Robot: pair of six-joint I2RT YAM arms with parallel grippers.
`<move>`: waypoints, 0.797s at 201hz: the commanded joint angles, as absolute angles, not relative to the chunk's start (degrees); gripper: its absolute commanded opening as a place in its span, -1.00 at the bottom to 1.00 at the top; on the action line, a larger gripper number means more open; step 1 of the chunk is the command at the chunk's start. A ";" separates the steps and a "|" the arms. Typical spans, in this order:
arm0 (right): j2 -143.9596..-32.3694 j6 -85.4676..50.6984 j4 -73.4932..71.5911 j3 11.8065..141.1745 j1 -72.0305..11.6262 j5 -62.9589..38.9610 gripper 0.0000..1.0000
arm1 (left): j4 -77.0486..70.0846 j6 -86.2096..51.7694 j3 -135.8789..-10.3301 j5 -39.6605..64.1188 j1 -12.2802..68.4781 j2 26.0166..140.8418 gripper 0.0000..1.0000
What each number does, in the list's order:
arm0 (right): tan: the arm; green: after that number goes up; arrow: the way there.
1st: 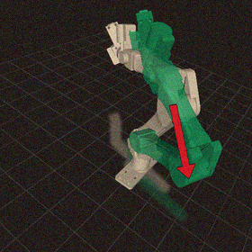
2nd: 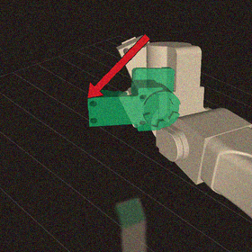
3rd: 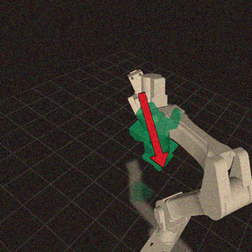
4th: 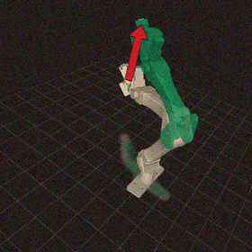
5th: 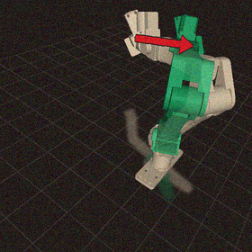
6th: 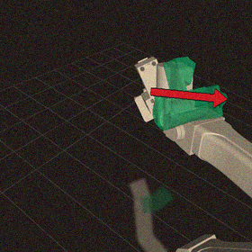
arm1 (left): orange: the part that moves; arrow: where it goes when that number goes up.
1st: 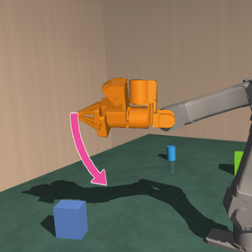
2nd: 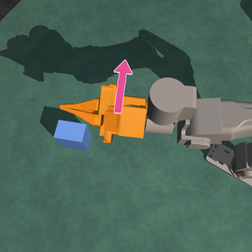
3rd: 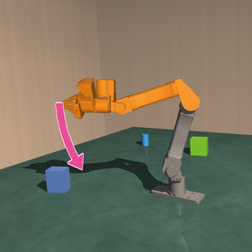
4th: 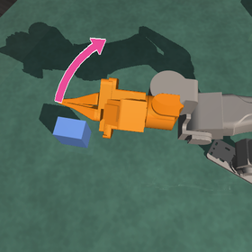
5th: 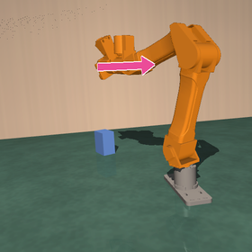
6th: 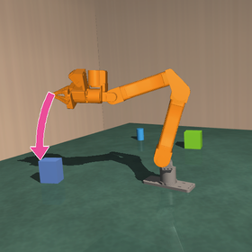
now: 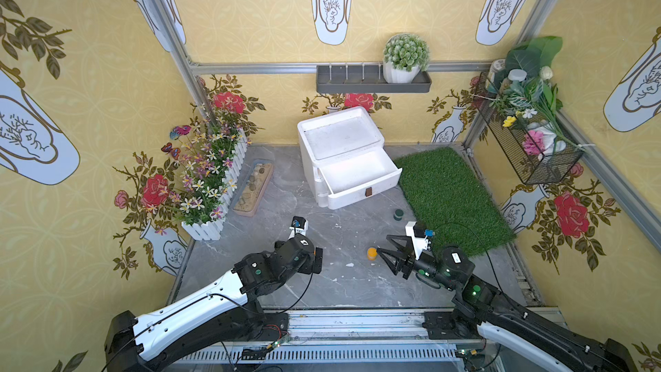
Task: Put the paint cans in the drawer according to color
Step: Pick up the paint can at the center of the board.
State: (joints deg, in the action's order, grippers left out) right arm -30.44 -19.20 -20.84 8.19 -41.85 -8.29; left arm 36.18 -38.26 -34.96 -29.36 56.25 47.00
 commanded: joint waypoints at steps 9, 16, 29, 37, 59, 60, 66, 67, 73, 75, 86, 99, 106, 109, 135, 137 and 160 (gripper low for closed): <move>-31.10 -18.29 -22.50 8.18 -42.20 -6.44 0.41 | 40.41 -40.99 -37.18 -31.56 56.17 50.03 0.99; -31.32 -18.15 -22.76 8.18 -42.24 -6.27 0.41 | 41.27 -41.34 -37.61 -31.86 56.16 51.18 1.00; -31.87 -17.89 -23.19 8.18 -42.35 -5.94 0.41 | 41.78 -41.81 -38.26 -32.04 56.12 53.30 0.99; -32.38 -17.70 -23.37 8.26 -42.41 -5.73 0.41 | 41.76 -42.07 -38.48 -31.90 56.00 54.62 0.99; -33.39 -17.32 -23.47 8.67 -42.42 -5.45 0.41 | 40.25 -42.46 -38.78 -30.12 54.58 57.77 0.99; -33.44 -17.27 -23.47 8.69 -42.48 -5.41 0.41 | 40.17 -42.45 -38.81 -30.00 54.49 57.89 0.99; -33.55 -17.30 -23.49 8.70 -42.45 -5.36 0.41 | 39.72 -42.45 -38.87 -29.32 54.07 58.53 0.99; -33.61 -17.26 -23.48 8.70 -42.45 -5.32 0.41 | 39.63 -42.45 -38.86 -29.16 53.98 58.66 0.99; -33.59 -17.13 -23.40 8.71 -42.51 -5.20 0.41 | 39.28 -42.32 -38.85 -28.55 53.57 59.19 1.00; -33.58 -17.11 -23.38 8.70 -42.53 -5.12 0.41 | 39.18 -42.24 -38.83 -28.34 53.43 59.38 1.00; -33.50 -16.97 -23.14 8.79 -42.62 -4.85 0.41 | 39.38 -42.19 -38.93 -27.64 52.77 60.23 0.99; -33.53 -16.92 -22.86 8.92 -42.69 -4.35 0.41 | 39.63 -41.93 -38.86 -26.63 52.02 60.64 0.99; -33.65 -17.10 -22.81 8.89 -42.63 -4.31 0.42 | 39.81 -41.84 -38.67 -26.08 51.65 60.73 0.99; -33.70 -17.14 -22.85 8.88 -42.64 -4.43 0.41 | 39.92 -41.76 -38.62 -25.94 51.52 60.73 0.99; -34.53 -17.17 -23.47 8.96 -42.96 -5.30 0.41 | 40.48 -41.90 -37.82 -25.51 50.93 60.31 0.99; -34.58 -17.21 -23.47 9.01 -42.97 -5.10 0.41 | 40.44 -41.92 -37.80 -25.49 50.90 60.30 0.99; -35.26 -17.01 -23.94 8.97 -43.07 -4.49 0.41 | 41.81 -42.18 -37.92 -24.82 50.56 60.70 0.99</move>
State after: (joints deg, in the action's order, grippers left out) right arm -34.76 -17.78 -21.04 8.56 -42.98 -5.37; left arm 40.47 -41.78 -38.06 -26.17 50.94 60.42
